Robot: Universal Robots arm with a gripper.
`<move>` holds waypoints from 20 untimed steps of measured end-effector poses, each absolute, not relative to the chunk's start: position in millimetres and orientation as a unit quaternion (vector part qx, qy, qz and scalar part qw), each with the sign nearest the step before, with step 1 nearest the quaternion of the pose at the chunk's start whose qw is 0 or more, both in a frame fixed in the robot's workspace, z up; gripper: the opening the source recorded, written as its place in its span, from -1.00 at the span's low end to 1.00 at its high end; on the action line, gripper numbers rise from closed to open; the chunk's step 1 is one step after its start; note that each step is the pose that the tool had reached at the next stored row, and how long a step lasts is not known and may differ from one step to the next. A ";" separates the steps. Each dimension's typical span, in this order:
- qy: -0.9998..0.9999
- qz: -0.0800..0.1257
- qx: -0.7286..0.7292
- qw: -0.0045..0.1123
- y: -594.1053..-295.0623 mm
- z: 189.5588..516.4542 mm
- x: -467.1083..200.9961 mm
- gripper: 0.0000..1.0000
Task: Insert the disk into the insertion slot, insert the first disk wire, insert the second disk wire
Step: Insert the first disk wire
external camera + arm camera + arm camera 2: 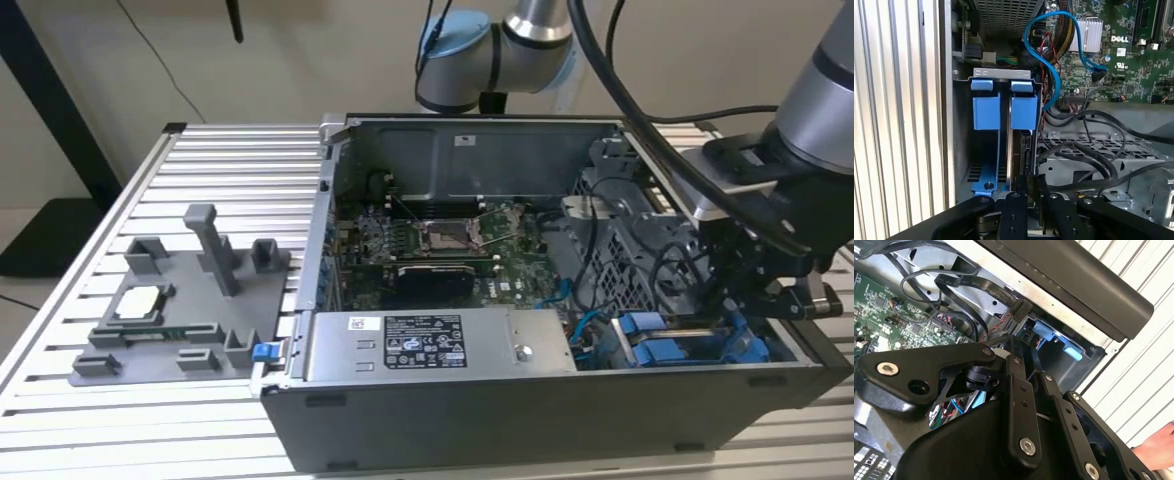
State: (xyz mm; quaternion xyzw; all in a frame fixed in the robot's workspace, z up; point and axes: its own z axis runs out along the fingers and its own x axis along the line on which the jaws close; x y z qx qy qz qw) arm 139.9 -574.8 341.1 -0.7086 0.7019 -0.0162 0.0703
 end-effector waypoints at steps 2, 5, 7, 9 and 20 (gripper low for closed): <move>0.702 -0.017 -0.708 0.070 -574.8 340.4 139.9 -1.00; 0.703 -0.017 -0.707 0.070 -574.8 339.8 139.9 -1.00; 0.704 -0.017 -0.706 0.070 -574.8 339.4 139.9 -1.00; 0.705 -0.017 -0.705 0.070 -574.8 338.9 139.9 -1.00; 0.715 -0.017 -0.696 0.067 -574.8 331.6 139.9 -1.00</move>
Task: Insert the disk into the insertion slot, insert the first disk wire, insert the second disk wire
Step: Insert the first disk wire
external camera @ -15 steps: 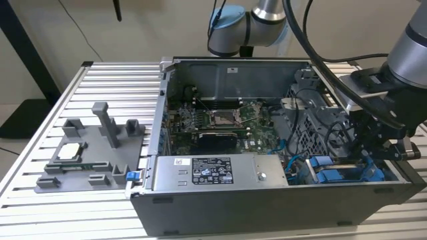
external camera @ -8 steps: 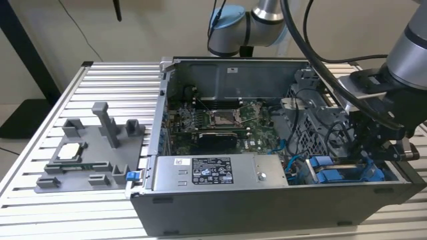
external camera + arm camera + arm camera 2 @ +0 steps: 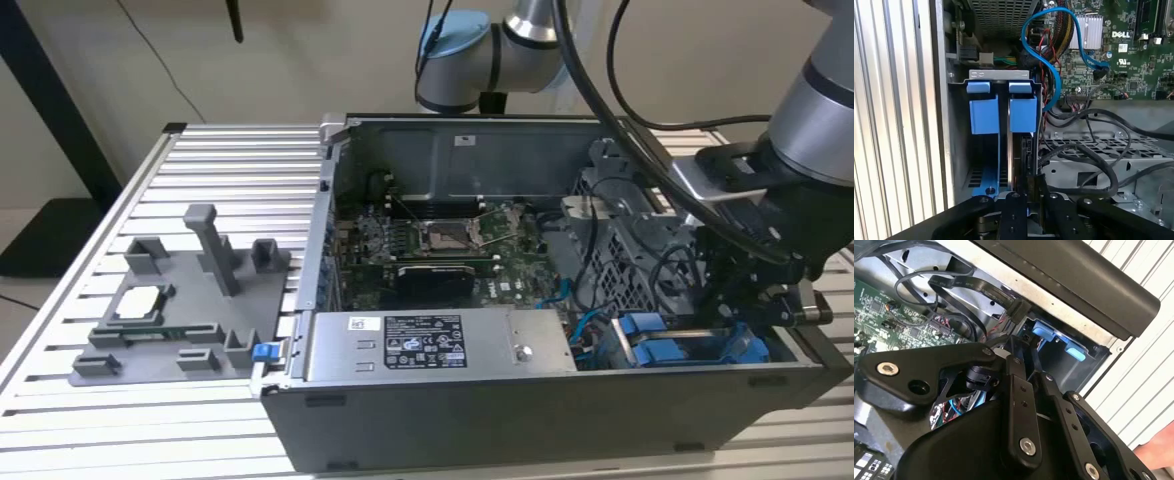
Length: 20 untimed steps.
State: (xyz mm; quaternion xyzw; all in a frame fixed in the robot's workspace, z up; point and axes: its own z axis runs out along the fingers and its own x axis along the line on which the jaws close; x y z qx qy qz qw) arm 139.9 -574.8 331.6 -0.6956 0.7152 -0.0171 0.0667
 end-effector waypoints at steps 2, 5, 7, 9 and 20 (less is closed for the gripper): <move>0.716 -0.017 -0.695 0.067 -574.7 330.3 139.9 -1.00; 0.716 -0.015 -0.695 0.067 -574.8 331.0 139.9 1.00; 0.716 -0.014 -0.695 0.065 -574.7 335.7 139.9 1.00; 0.716 -0.013 -0.695 0.064 -574.7 341.1 139.9 1.00; 0.717 -0.007 -0.695 0.055 -574.5 360.2 139.9 1.00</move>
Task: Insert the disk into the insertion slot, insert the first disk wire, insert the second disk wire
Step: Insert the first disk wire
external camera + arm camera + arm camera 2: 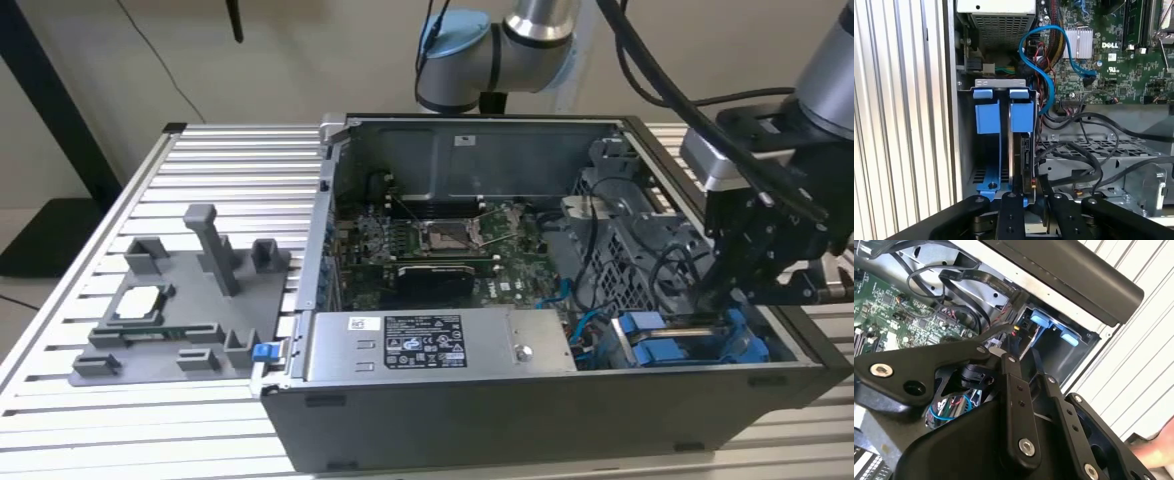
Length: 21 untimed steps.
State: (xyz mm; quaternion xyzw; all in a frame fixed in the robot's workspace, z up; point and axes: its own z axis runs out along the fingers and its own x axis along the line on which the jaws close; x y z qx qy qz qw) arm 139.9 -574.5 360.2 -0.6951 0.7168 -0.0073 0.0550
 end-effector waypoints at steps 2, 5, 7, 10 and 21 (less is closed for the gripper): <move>0.717 -0.007 -0.695 0.054 -574.2 362.9 139.8 1.00; 0.717 -0.007 -0.695 0.054 -572.9 366.3 139.9 1.00; 0.717 -0.007 -0.695 0.054 -570.6 367.7 139.9 1.00; 0.717 -0.007 -0.695 0.054 -564.5 369.1 139.9 1.00; 0.717 -0.003 -0.695 0.049 -563.2 369.7 146.5 1.00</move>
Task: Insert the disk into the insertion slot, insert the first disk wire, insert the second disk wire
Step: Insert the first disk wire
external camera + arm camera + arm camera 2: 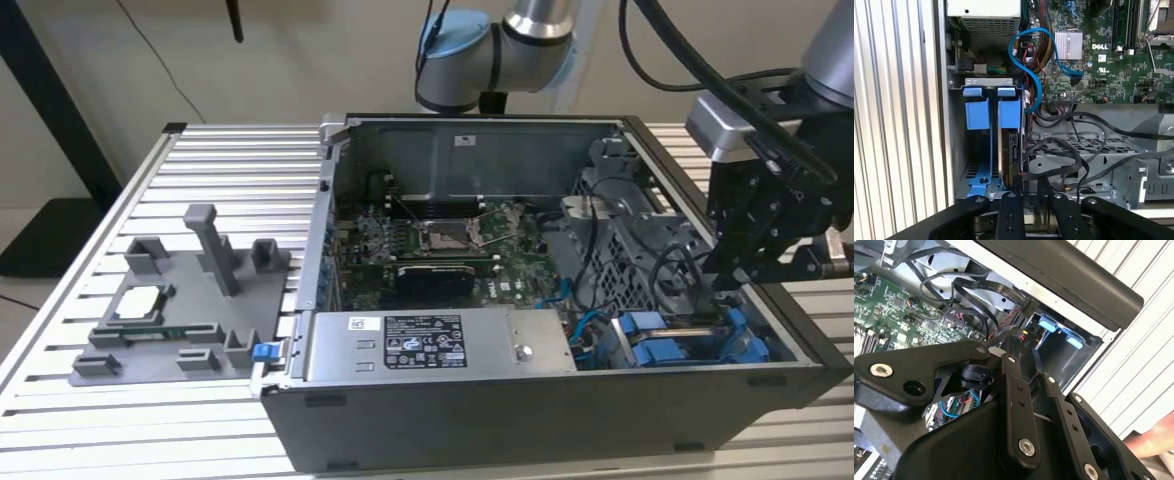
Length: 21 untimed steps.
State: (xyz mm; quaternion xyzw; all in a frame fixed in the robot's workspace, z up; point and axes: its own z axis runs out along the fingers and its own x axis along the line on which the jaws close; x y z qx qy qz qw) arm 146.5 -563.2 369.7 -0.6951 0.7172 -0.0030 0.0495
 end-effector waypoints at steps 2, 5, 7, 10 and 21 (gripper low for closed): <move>0.717 0.000 -0.695 0.046 -563.1 369.6 150.6 1.00; 0.718 0.005 -0.695 0.042 -562.9 369.7 157.2 1.00; 0.718 0.008 -0.695 0.038 -562.7 369.7 161.8 1.00; 0.718 0.012 -0.695 0.034 -562.5 369.6 167.6 1.00; 0.718 0.026 -0.694 0.042 -562.2 369.7 177.3 1.00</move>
